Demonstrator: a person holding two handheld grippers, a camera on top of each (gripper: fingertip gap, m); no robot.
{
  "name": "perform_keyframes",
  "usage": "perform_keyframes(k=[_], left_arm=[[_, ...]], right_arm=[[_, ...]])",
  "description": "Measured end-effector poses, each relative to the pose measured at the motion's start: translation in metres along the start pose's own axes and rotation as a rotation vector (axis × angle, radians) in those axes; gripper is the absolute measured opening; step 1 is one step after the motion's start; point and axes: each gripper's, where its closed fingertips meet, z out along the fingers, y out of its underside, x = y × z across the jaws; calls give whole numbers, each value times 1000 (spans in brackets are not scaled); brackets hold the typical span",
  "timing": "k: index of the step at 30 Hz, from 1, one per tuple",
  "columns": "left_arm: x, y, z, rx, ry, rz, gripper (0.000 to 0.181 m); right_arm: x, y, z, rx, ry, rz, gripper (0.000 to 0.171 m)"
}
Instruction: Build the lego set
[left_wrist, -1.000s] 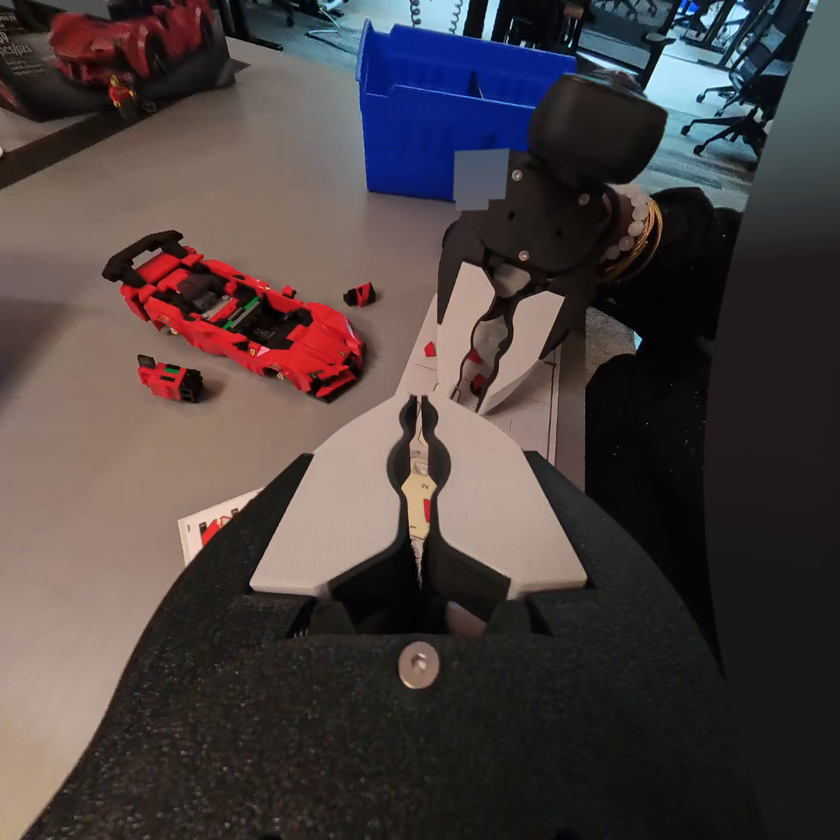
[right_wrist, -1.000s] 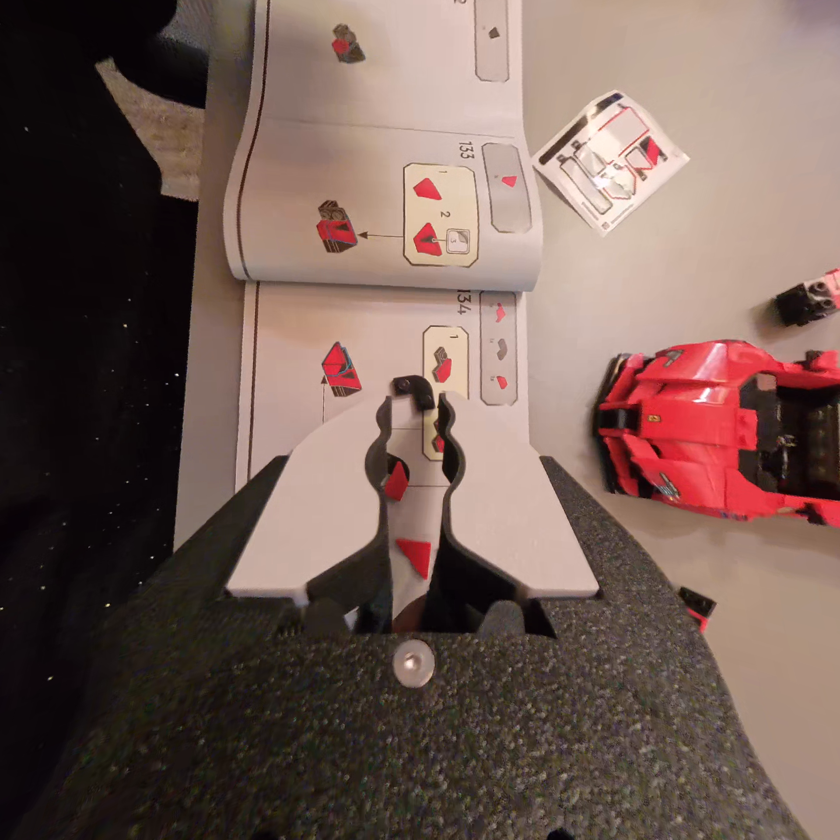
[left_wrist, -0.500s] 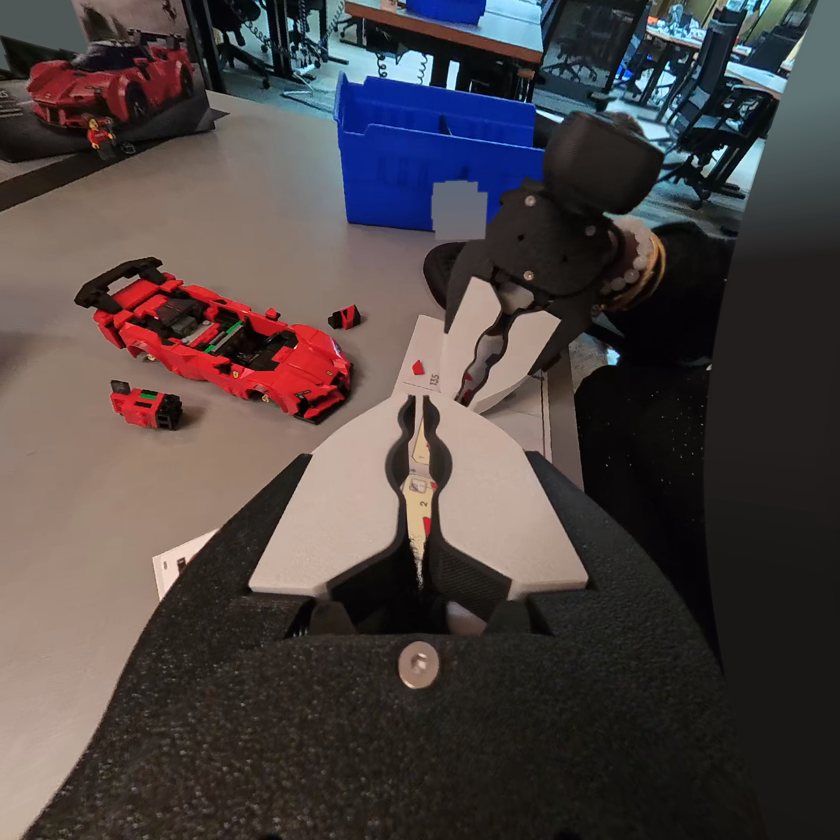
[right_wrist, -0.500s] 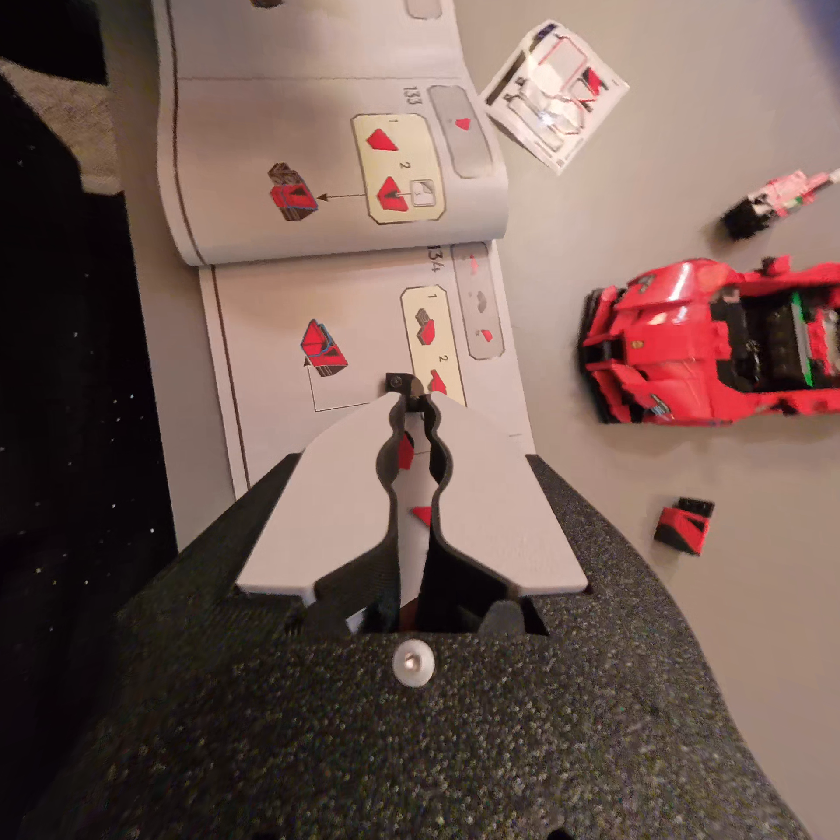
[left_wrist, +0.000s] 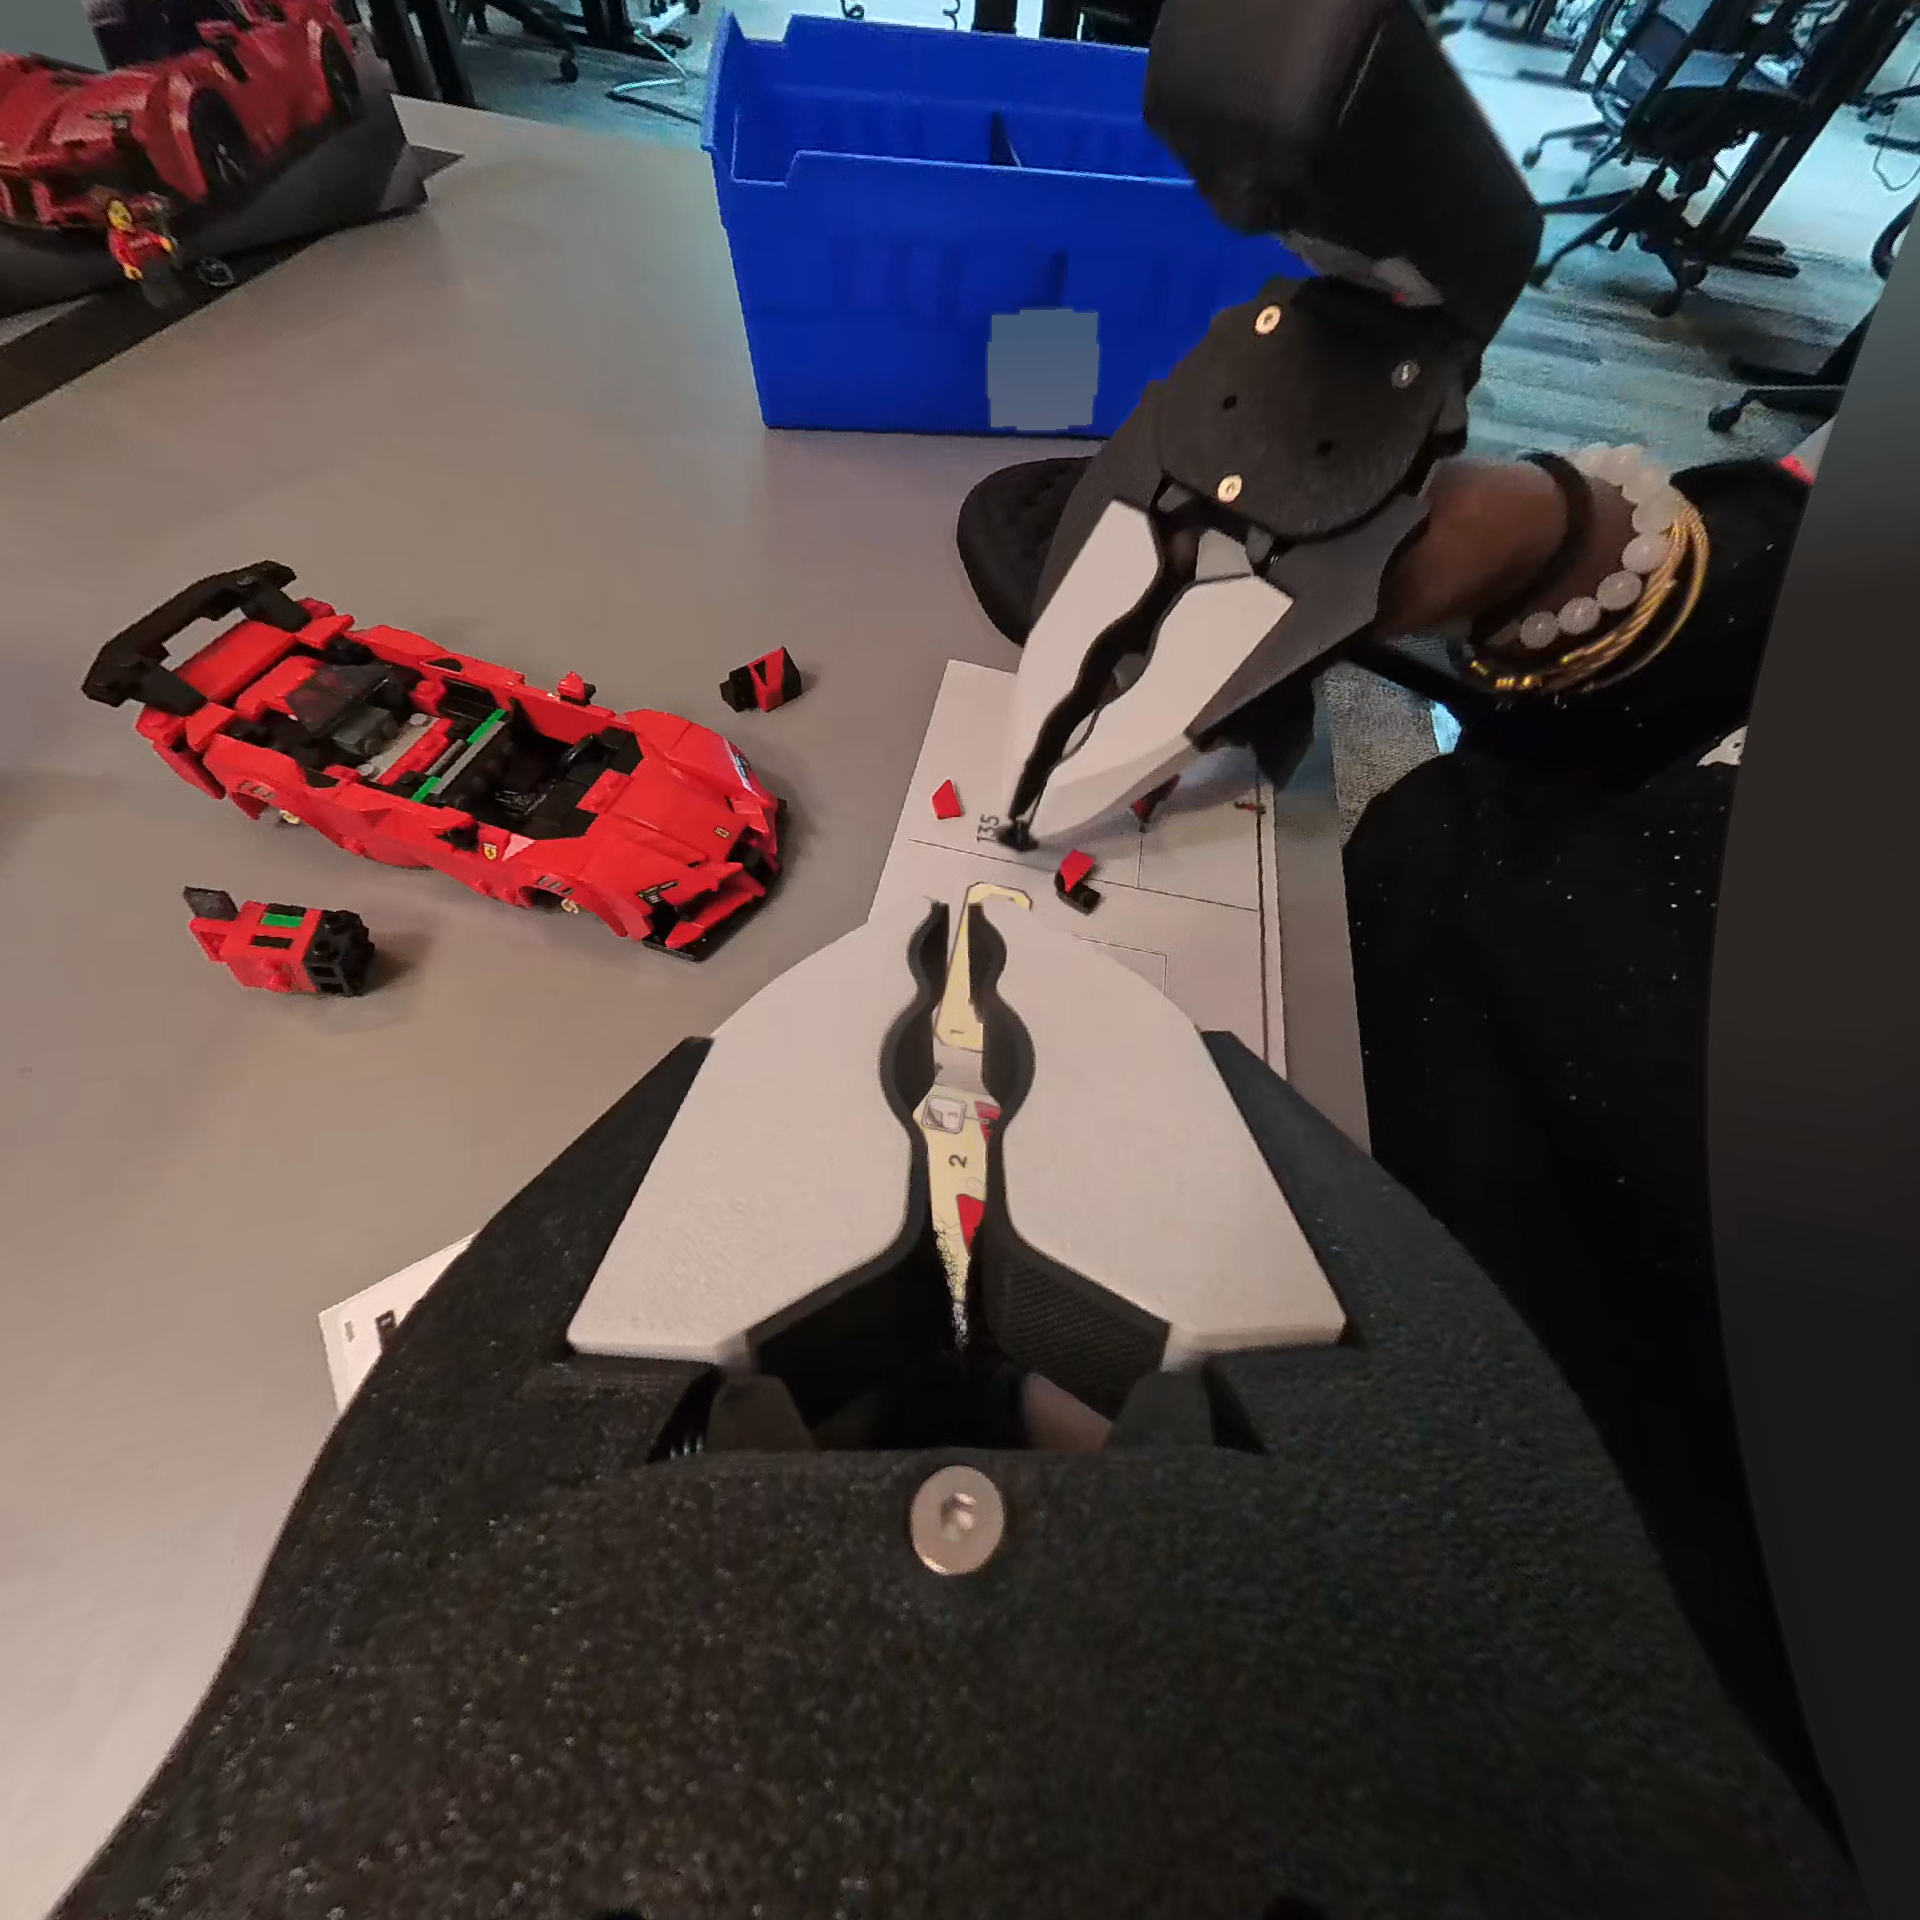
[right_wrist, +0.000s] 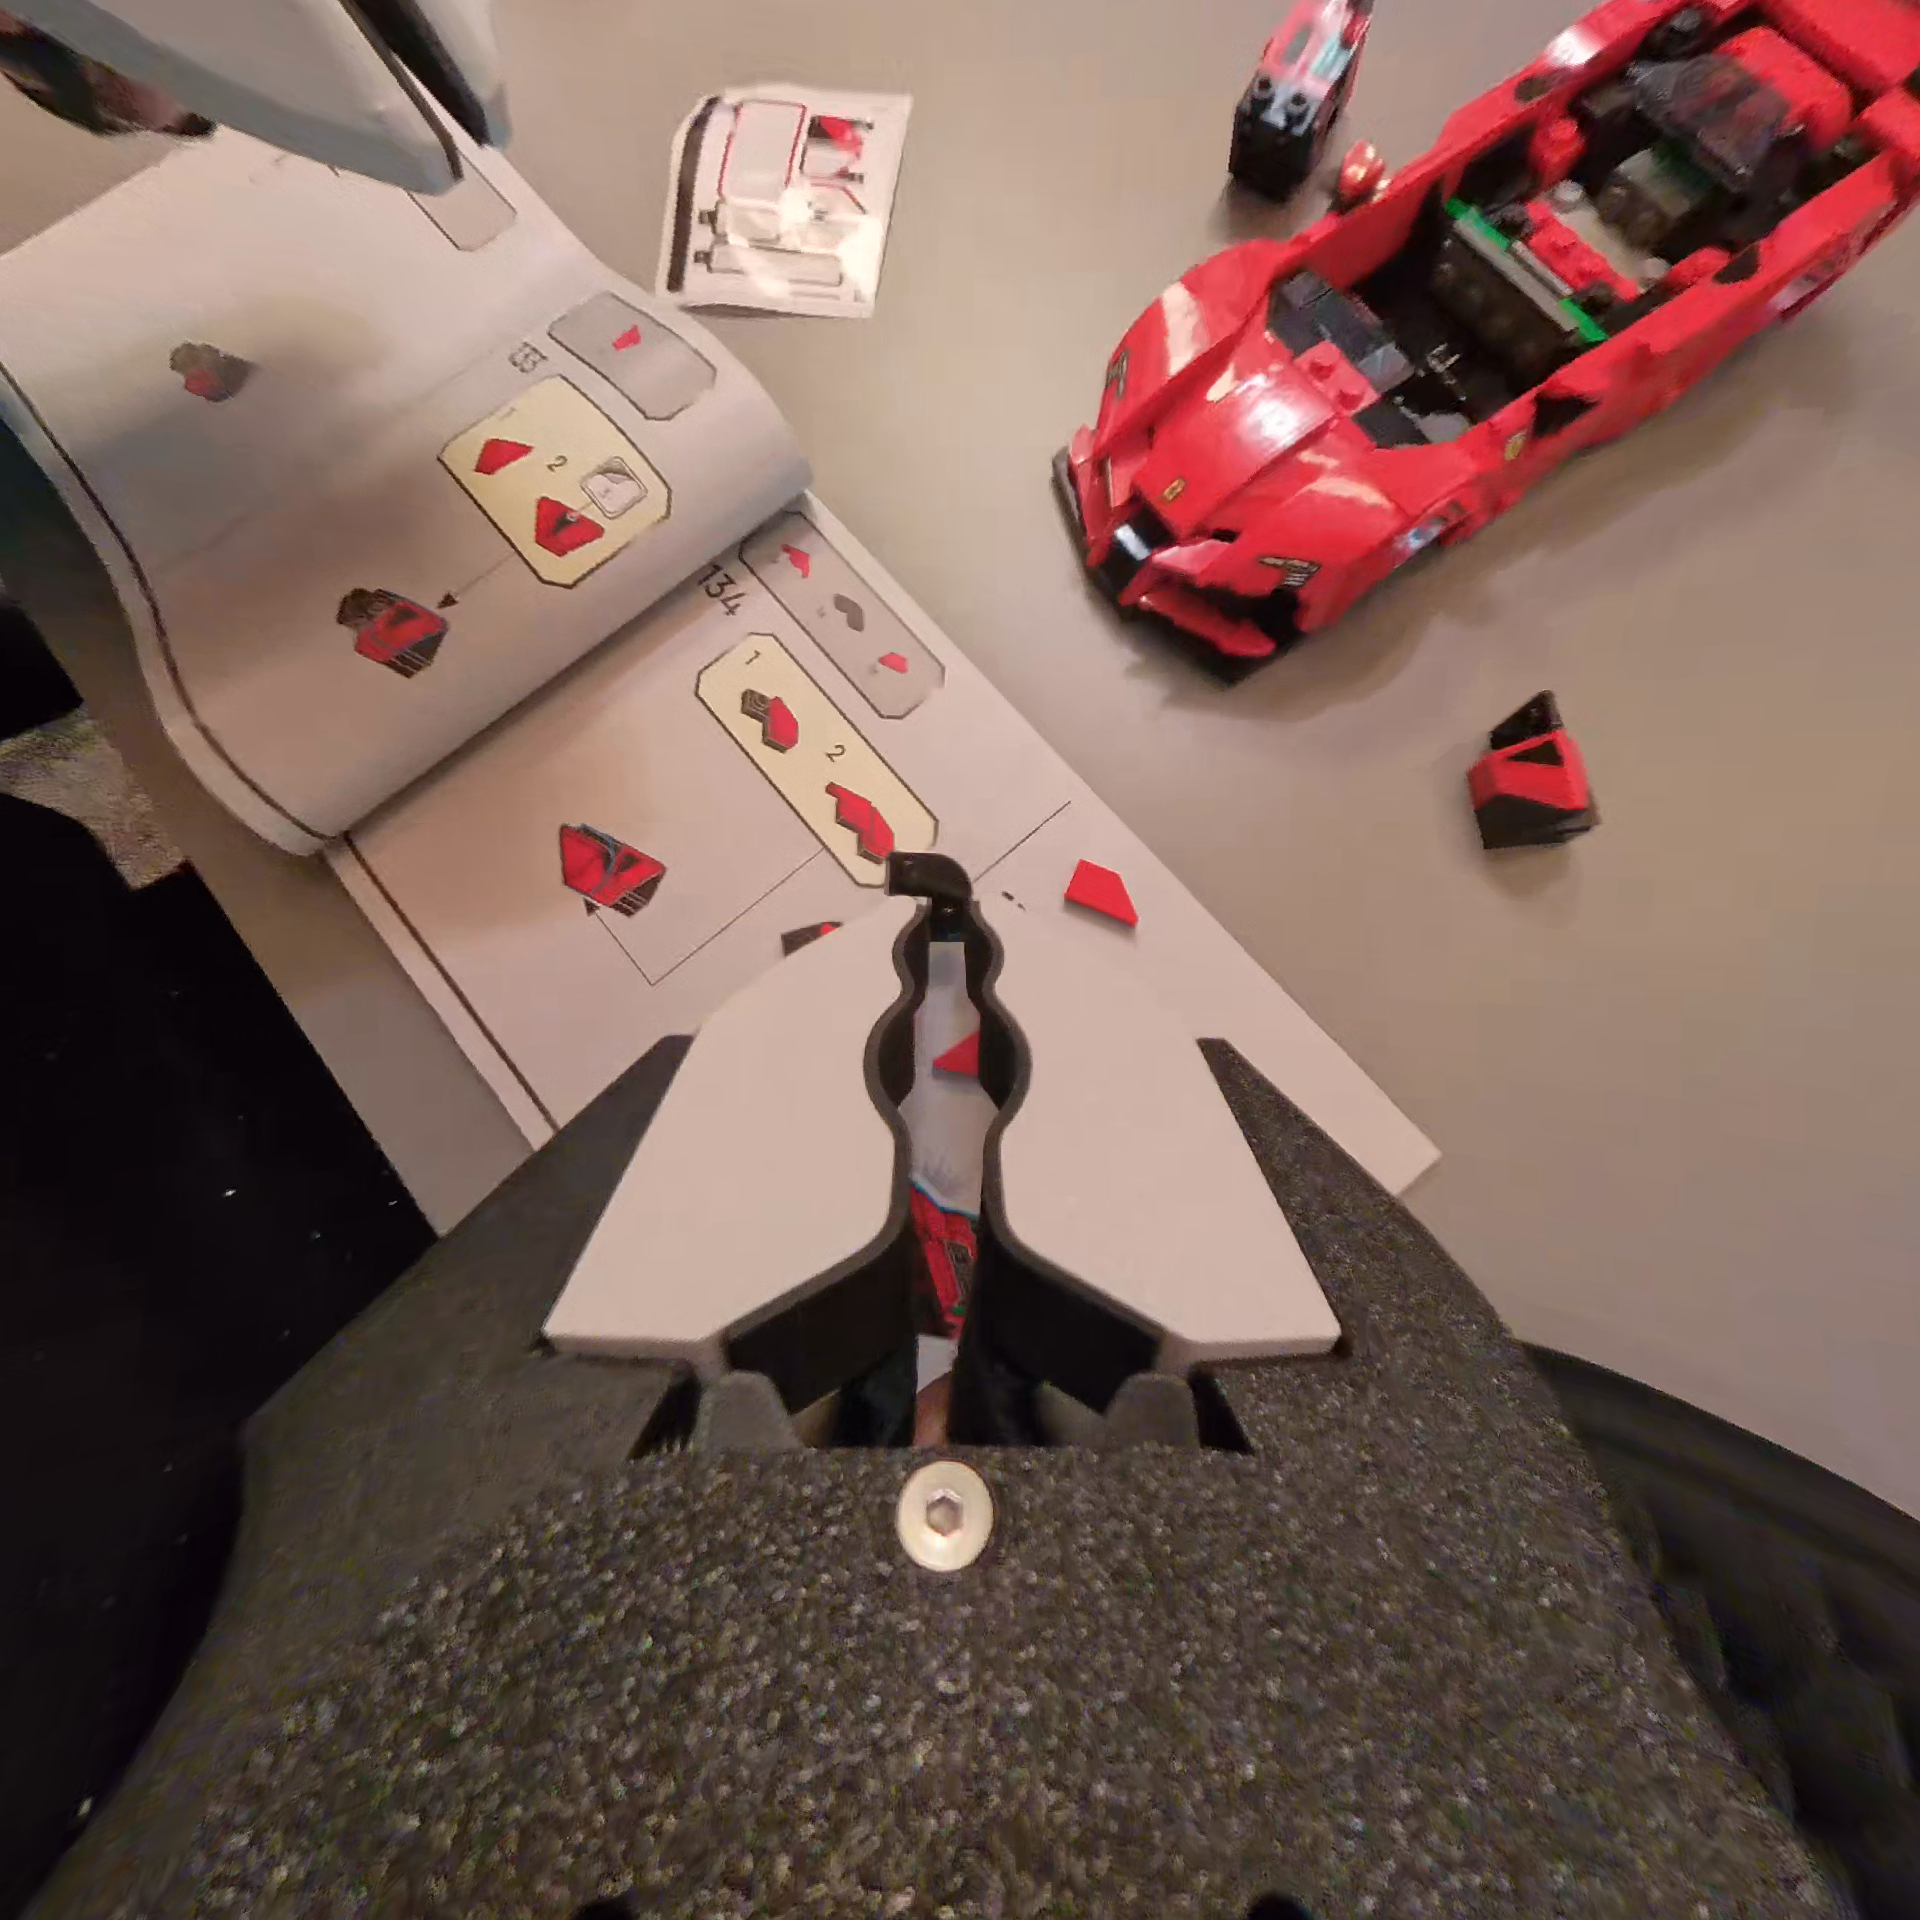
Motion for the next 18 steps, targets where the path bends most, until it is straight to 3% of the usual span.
perform_keyframes(k=[9, 13, 18], left_arm=[[-1, 2, 1, -2, 9, -11, 4], [-2, 4, 0, -2, 9, -16, 4], [0, 4, 3, -6, 21, -15, 4]], right_arm=[[2, -5, 2, -48, 60, -39, 9], [-16, 3, -9, -70, -87, -172, 21], [-19, 8, -6, -60, -123, -295, 24]])
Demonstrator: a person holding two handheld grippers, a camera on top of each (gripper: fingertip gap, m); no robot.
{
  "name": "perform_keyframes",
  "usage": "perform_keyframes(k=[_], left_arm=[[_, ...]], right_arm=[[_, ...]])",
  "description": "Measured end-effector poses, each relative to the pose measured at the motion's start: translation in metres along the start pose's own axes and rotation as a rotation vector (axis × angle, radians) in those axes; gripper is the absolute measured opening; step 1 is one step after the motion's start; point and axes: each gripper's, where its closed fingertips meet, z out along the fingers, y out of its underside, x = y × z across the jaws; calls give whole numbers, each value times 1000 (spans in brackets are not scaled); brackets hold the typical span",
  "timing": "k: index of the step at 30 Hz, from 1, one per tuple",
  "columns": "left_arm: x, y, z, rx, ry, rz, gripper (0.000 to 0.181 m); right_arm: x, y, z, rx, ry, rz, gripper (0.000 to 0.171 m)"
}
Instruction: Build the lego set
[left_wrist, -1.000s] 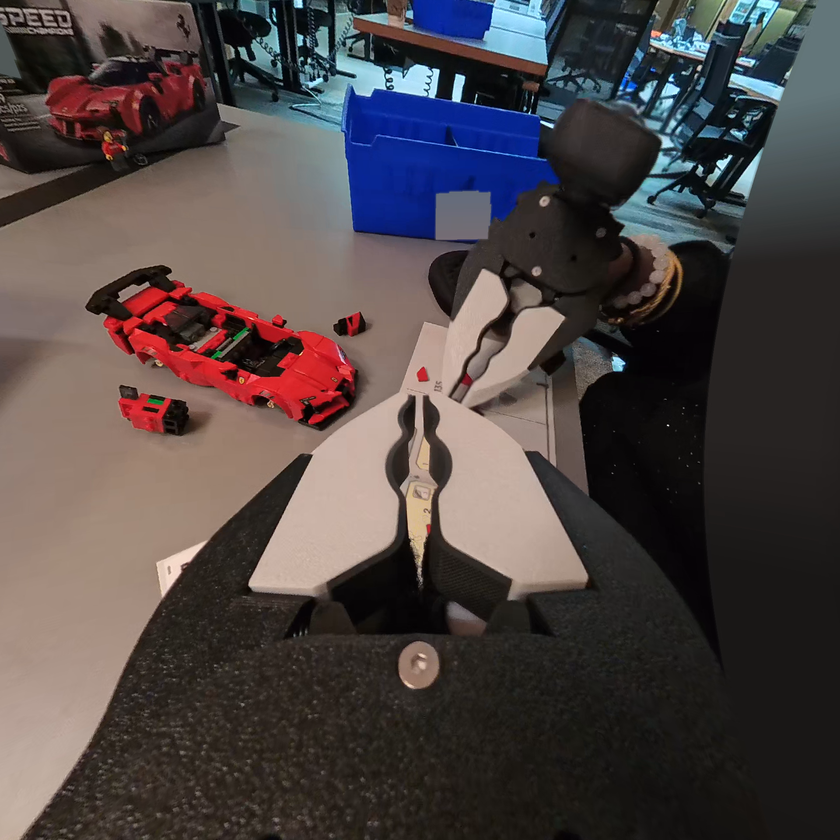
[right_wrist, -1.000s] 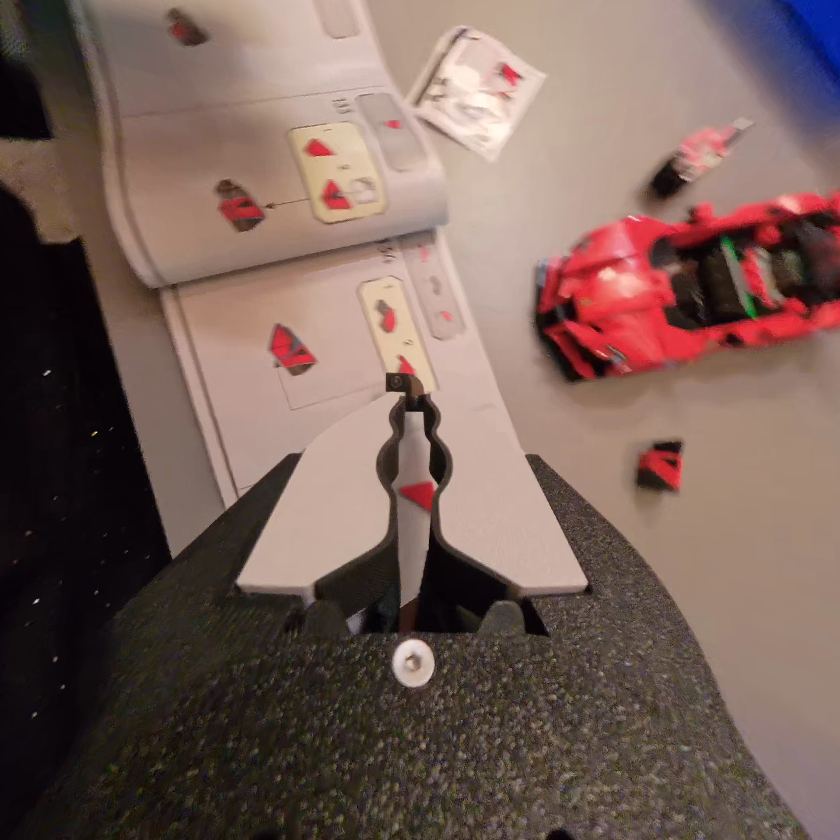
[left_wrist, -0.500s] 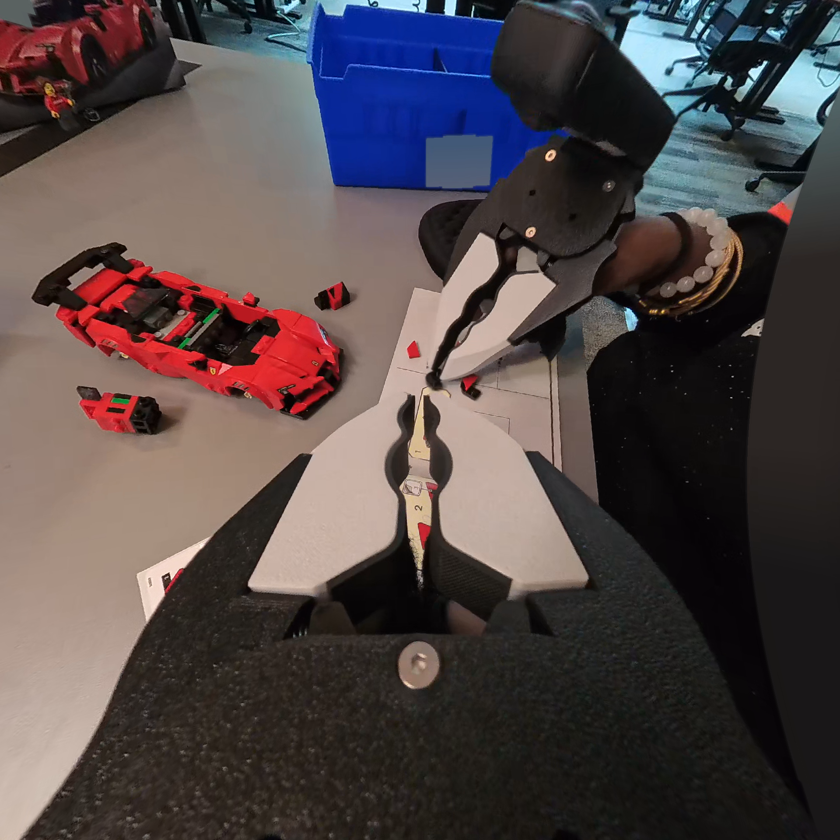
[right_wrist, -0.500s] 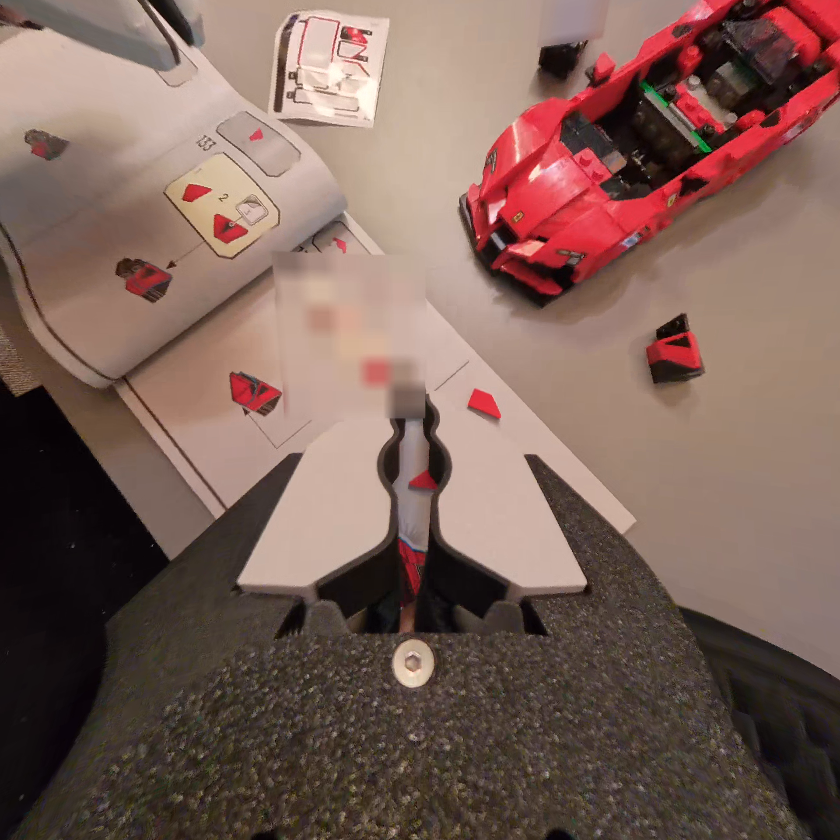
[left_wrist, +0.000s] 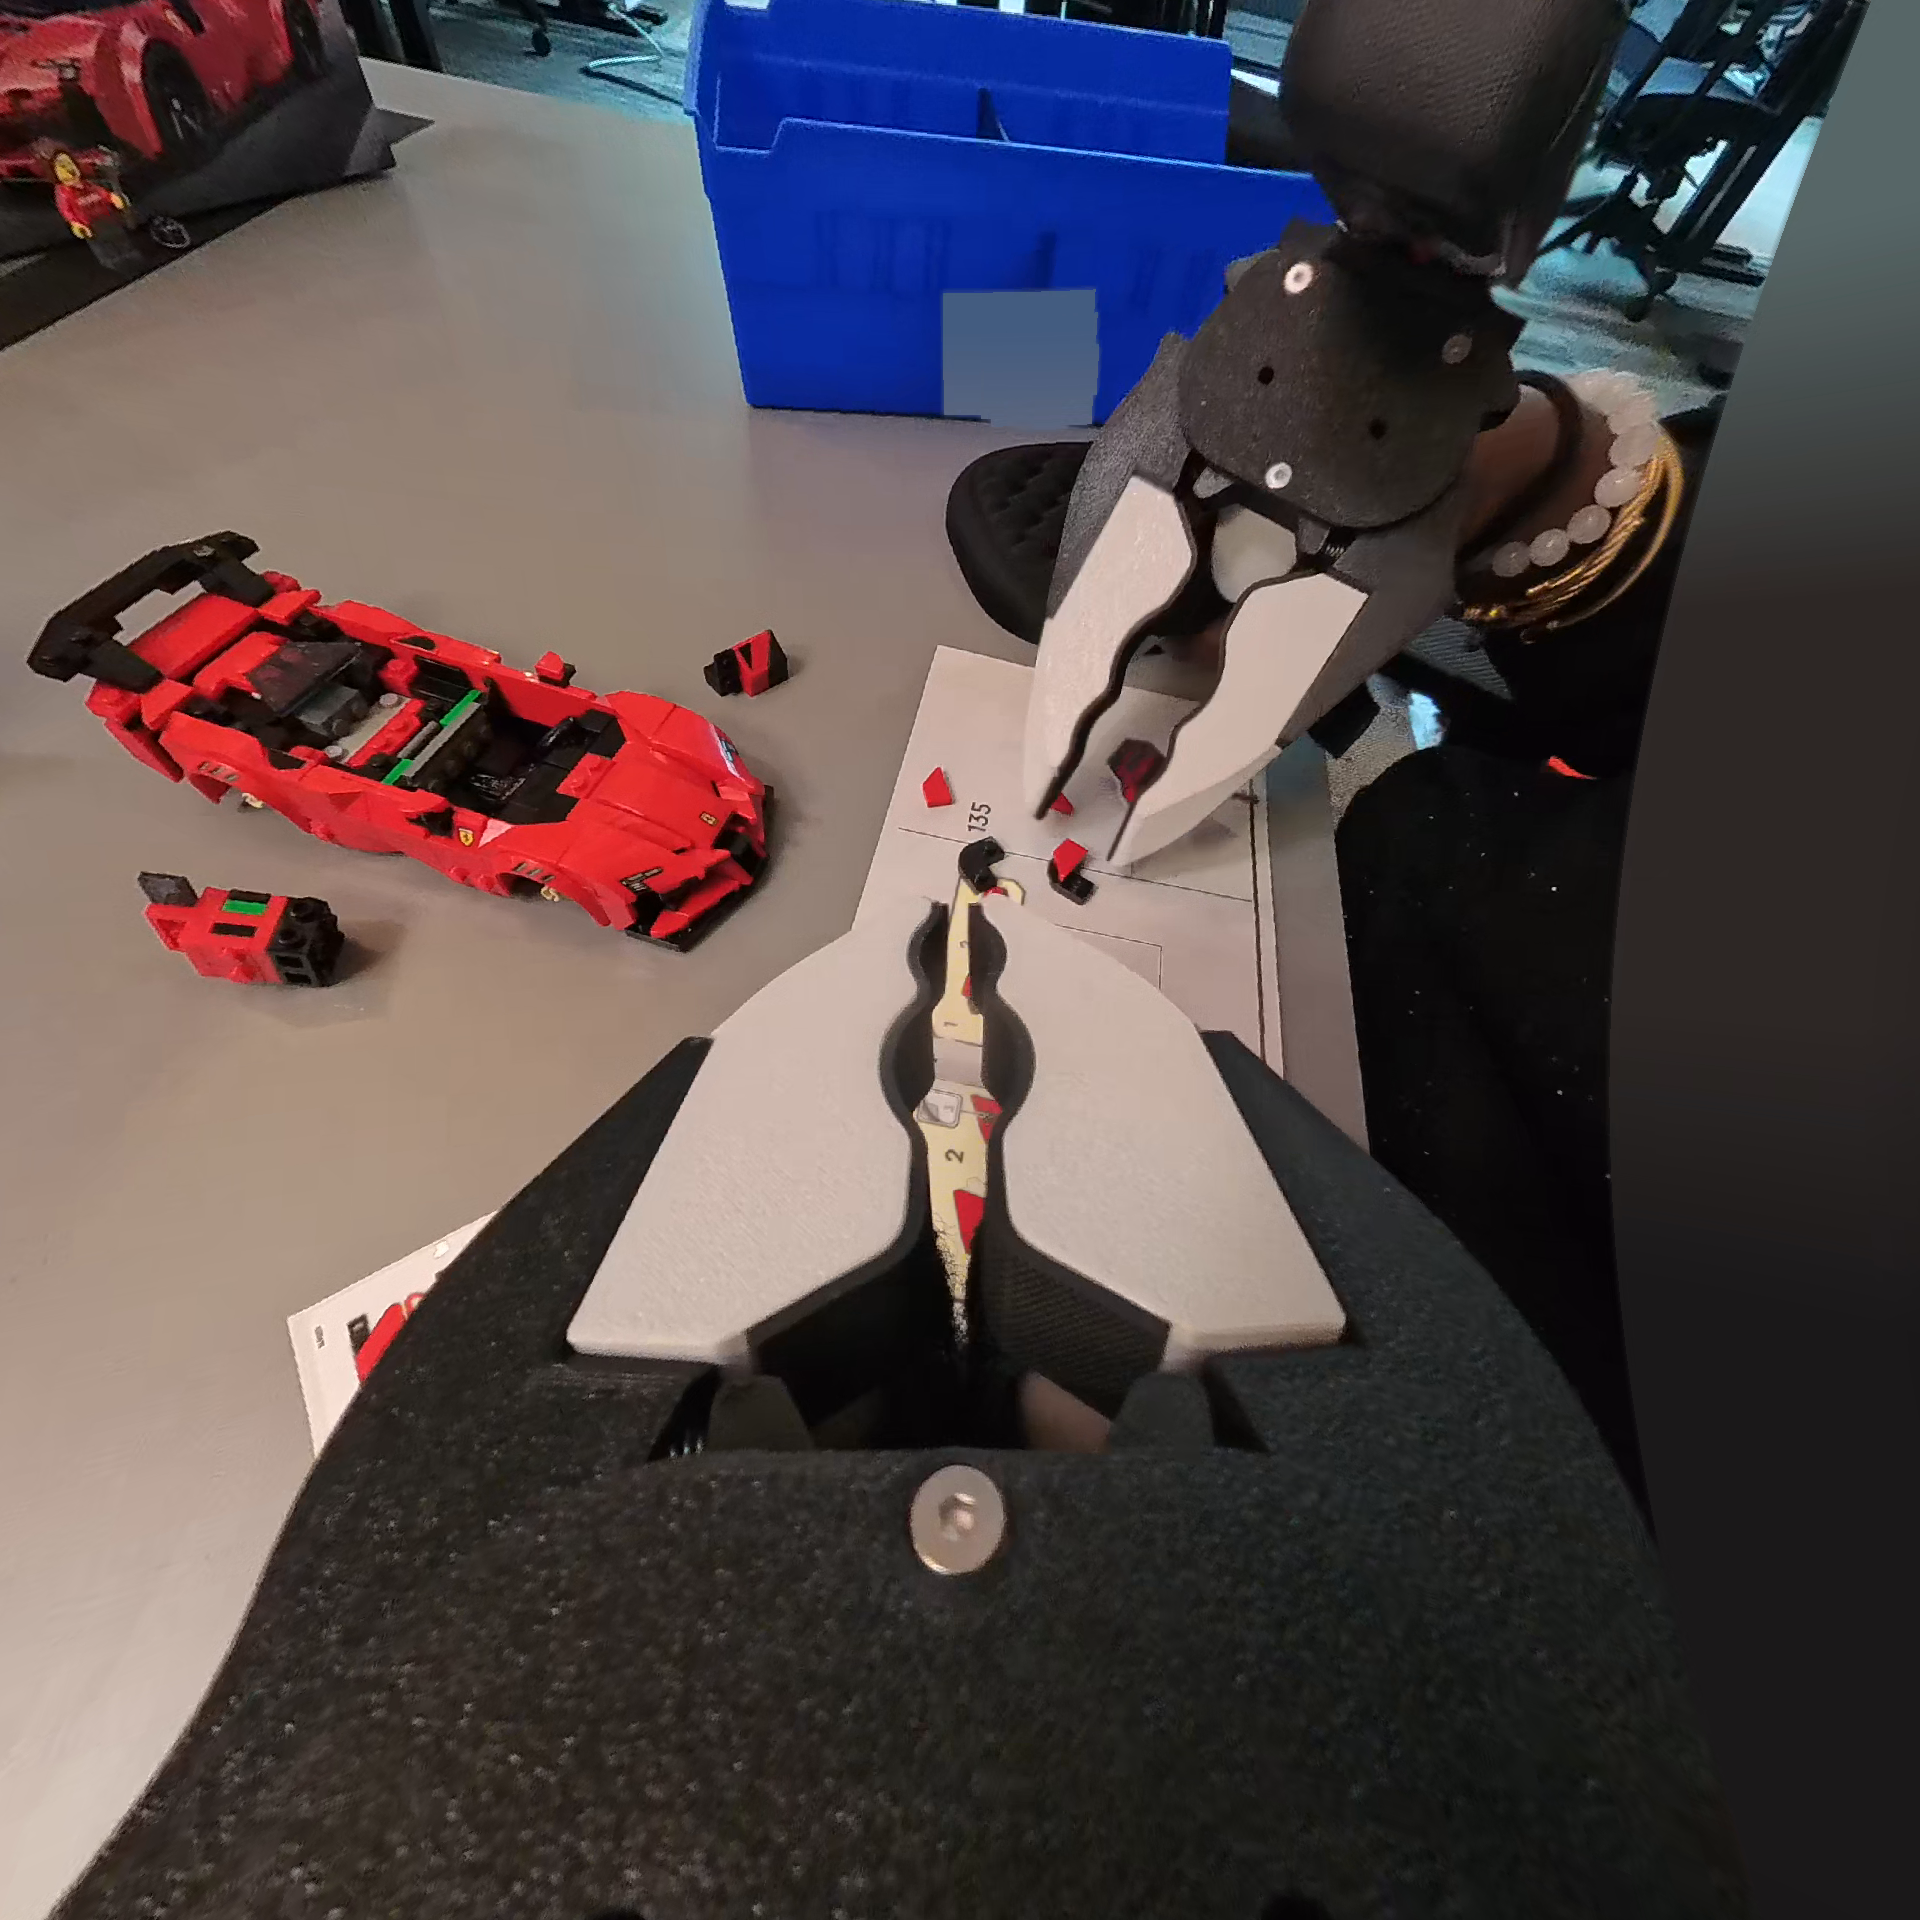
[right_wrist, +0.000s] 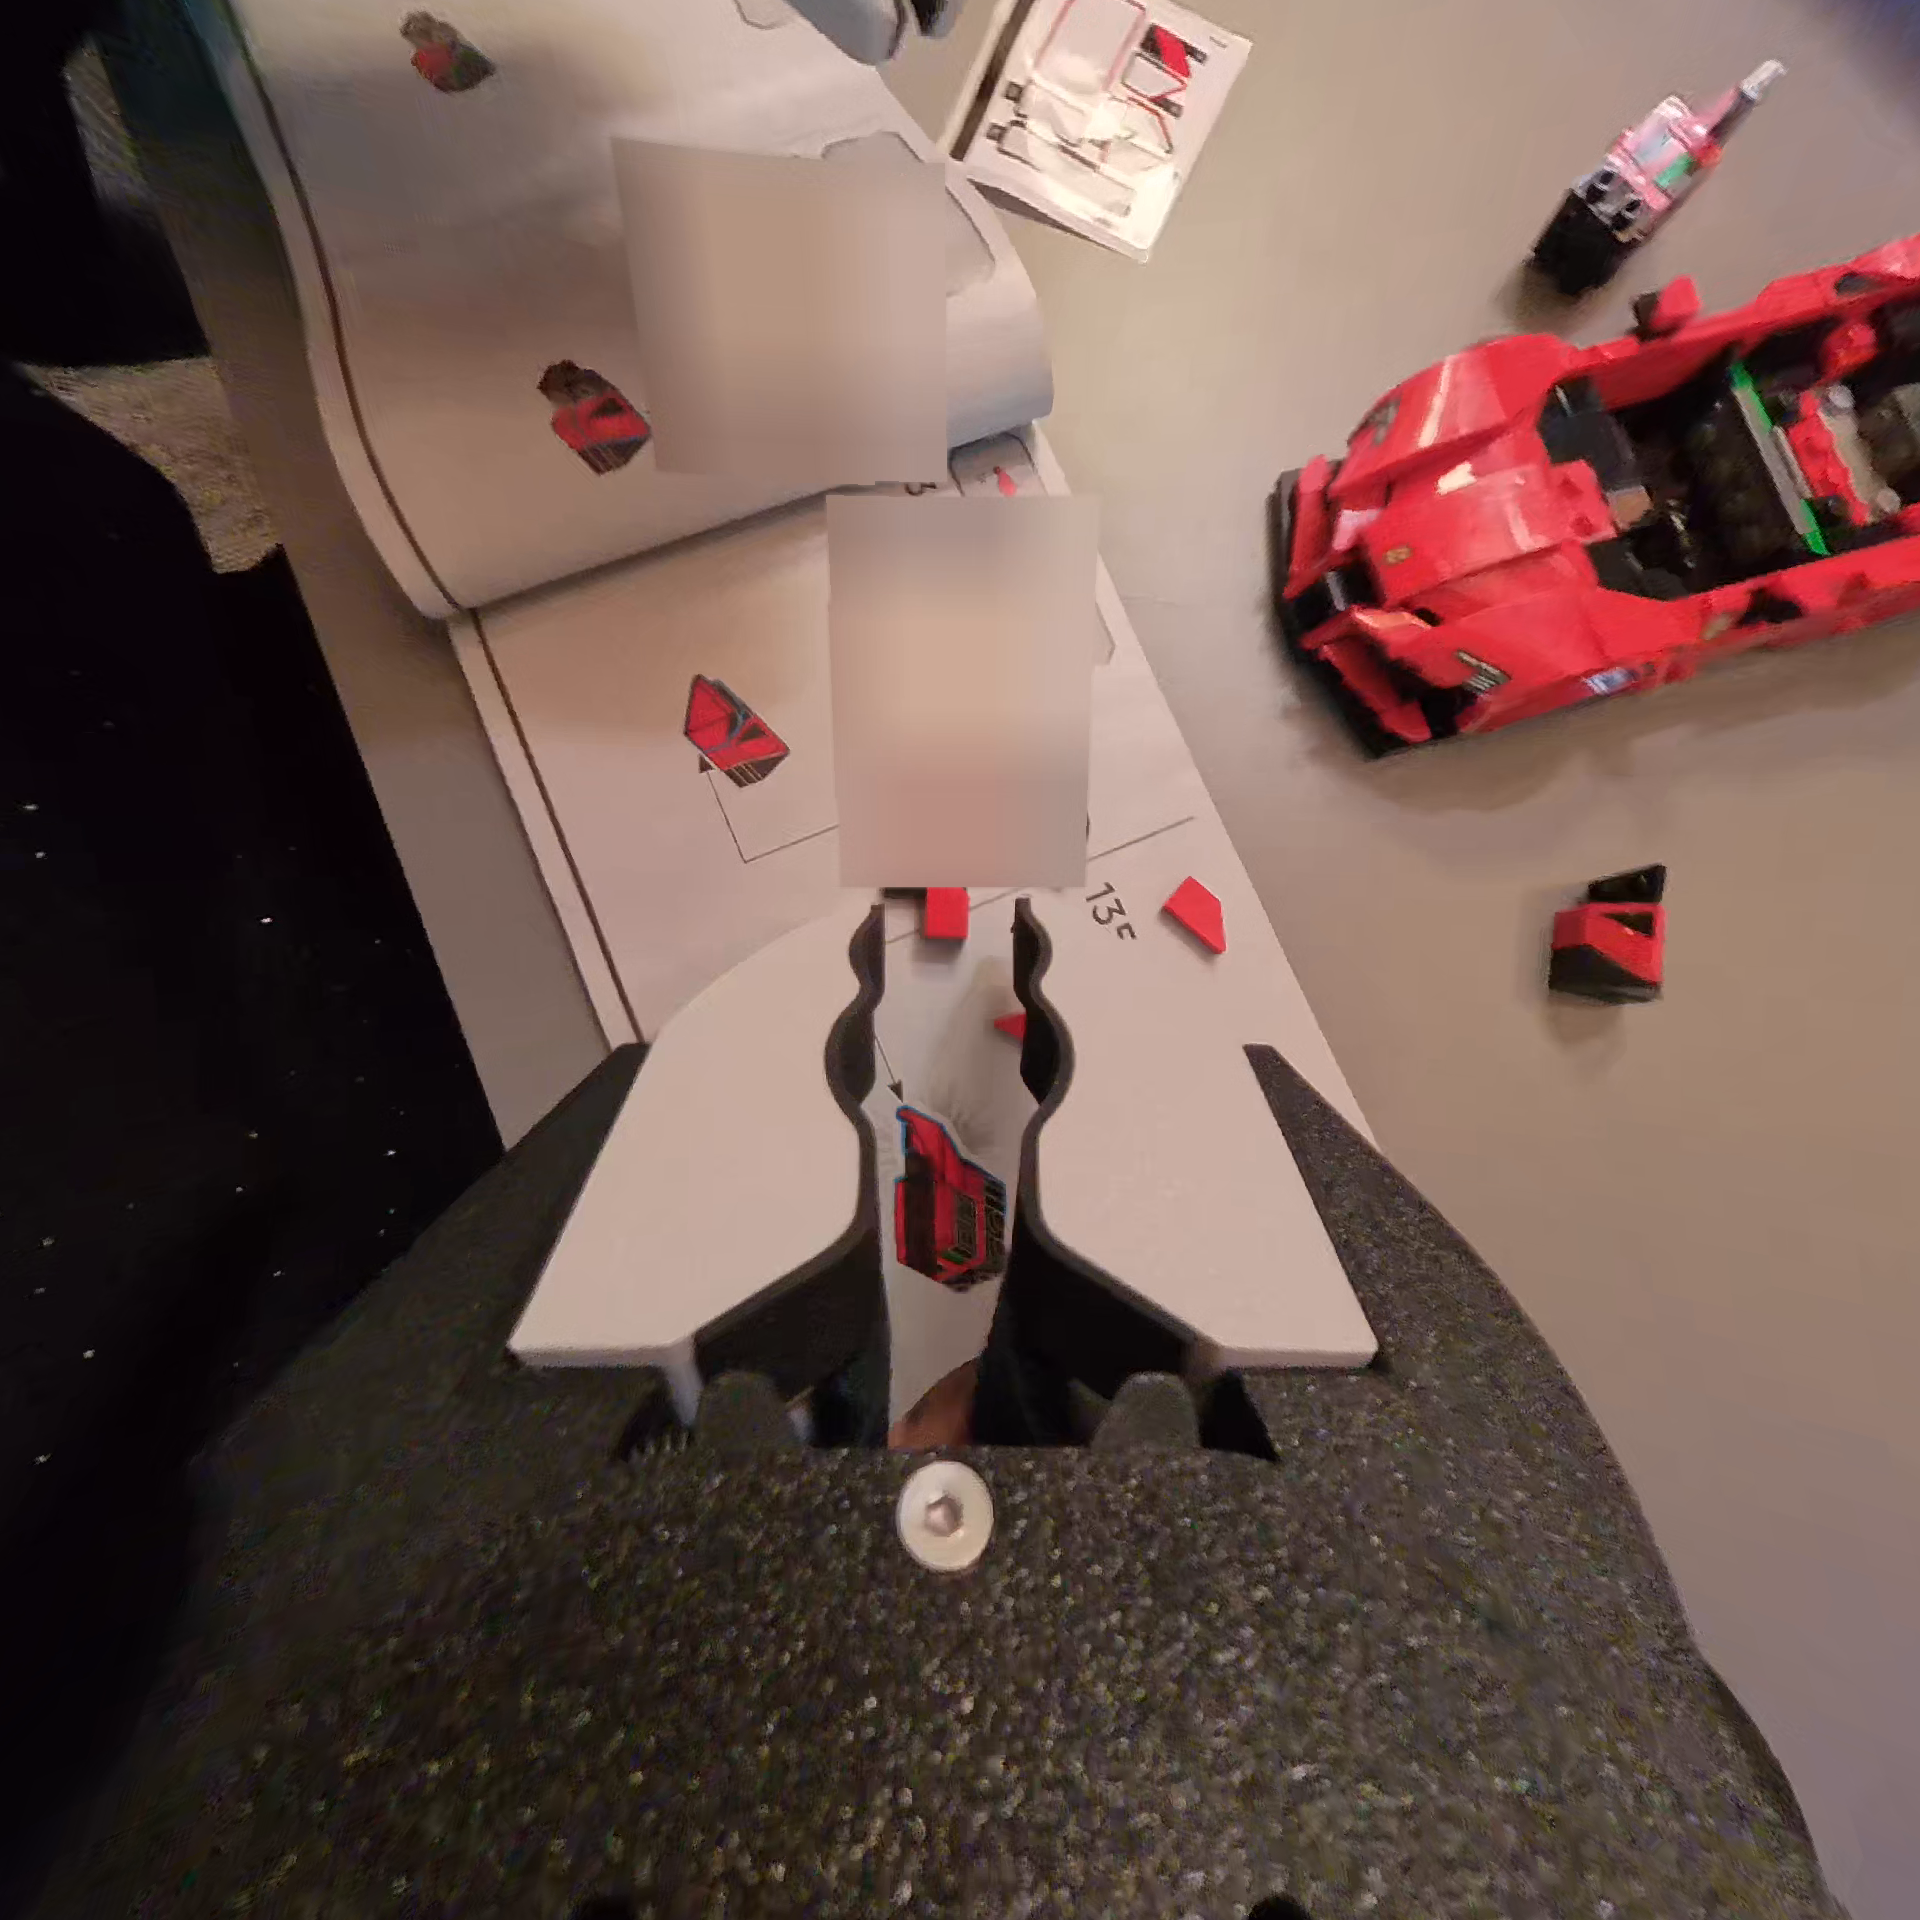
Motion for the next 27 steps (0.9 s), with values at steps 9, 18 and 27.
perform_keyframes(k=[9, 18, 27], left_arm=[[2, 0, 0, -1, 9, 3, 4], [4, -1, 0, -1, 19, 11, 4], [4, 0, 0, -1, 29, 5, 4]], right_arm=[[0, 5, 4, -11, 23, -30, 12], [-7, 5, 6, -7, -113, -154, 8], [-10, 8, 5, -67, -202, -232, 8]])
